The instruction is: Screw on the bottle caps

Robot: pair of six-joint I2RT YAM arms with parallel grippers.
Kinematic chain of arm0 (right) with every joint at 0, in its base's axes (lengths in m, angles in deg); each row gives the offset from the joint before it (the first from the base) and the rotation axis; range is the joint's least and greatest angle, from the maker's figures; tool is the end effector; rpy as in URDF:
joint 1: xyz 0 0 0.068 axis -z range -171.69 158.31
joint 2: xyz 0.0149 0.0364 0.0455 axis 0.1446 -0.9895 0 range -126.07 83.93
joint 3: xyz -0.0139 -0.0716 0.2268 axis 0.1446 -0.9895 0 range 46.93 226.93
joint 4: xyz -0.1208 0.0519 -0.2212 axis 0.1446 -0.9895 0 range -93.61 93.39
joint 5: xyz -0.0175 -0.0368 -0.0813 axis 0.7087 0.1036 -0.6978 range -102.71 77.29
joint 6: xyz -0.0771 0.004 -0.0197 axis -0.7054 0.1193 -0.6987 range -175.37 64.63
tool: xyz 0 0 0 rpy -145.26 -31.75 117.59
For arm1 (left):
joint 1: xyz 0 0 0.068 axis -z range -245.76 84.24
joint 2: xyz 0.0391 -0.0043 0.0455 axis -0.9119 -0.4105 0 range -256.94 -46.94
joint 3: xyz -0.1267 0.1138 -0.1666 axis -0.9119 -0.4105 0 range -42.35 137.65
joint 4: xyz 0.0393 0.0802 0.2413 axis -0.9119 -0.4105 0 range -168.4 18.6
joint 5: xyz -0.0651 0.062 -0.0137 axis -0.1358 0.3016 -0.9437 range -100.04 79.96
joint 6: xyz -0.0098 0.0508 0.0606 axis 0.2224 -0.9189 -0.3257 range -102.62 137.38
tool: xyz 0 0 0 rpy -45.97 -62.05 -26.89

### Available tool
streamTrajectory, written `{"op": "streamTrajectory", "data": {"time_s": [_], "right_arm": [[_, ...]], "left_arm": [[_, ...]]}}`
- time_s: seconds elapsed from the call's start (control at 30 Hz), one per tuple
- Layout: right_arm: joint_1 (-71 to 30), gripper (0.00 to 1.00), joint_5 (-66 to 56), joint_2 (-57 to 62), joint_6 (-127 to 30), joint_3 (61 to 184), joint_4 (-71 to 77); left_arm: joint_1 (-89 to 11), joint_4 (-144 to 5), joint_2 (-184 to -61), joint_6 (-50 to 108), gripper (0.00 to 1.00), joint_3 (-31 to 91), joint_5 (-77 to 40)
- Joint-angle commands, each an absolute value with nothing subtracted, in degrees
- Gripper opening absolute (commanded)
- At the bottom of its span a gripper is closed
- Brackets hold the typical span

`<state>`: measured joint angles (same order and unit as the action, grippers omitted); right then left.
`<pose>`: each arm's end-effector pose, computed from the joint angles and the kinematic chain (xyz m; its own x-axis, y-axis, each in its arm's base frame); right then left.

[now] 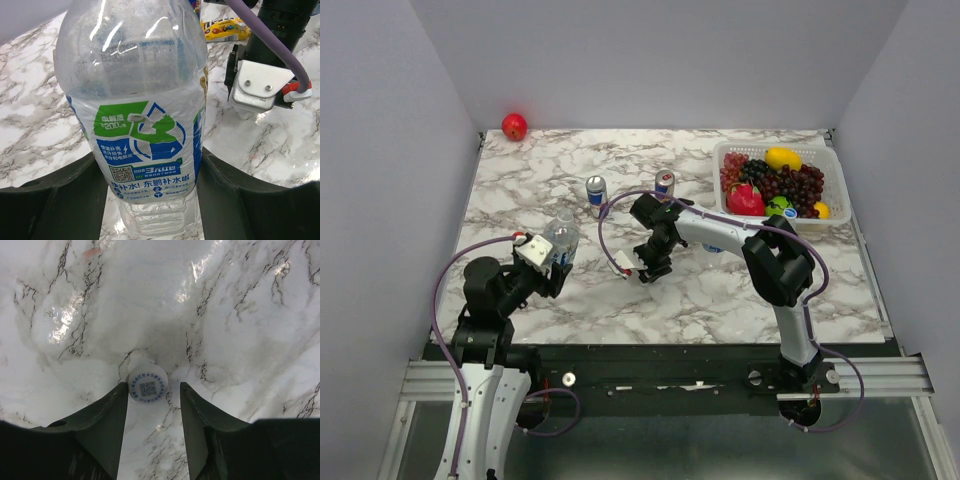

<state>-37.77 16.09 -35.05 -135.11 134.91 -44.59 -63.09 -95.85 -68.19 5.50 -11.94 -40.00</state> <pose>0.2490 0.3062 0.1088 0.5627 -0.6587 -0.4994 -0.7937 -0.5994 -0.1037 0.1623 -0.0420 0.2585 -0.1505 0.1857 -0.9710 0.5647 0.8224 0.0697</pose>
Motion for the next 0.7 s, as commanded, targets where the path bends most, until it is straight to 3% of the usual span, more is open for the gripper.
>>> {"op": "streamTrajectory", "data": {"time_s": [0.0, 0.3, 0.53, 0.67], "right_arm": [[-38.2, 0.52, 14.9, -36.6, -136.1, 134.4, -43.1], [-38.7, 0.52, 15.7, -36.8, -136.3, 134.4, -43.1], [-38.9, 0.47, 17.2, -36.7, -137.9, 133.8, -44.3], [-39.6, 0.36, 17.6, -36.7, -138.5, 132.7, -44.6]], "left_arm": [[-63.5, -93.8, -68.6, 6.4, 0.0, -10.4, -39.1], [-63.6, -93.2, -69.3, 6.3, 0.0, -10.9, -39.7], [-63.6, -92.8, -70.0, 5.7, 0.0, -11.5, -41.2], [-63.6, -93.5, -70.9, 4.1, 0.0, -11.6, -42.7]]}}
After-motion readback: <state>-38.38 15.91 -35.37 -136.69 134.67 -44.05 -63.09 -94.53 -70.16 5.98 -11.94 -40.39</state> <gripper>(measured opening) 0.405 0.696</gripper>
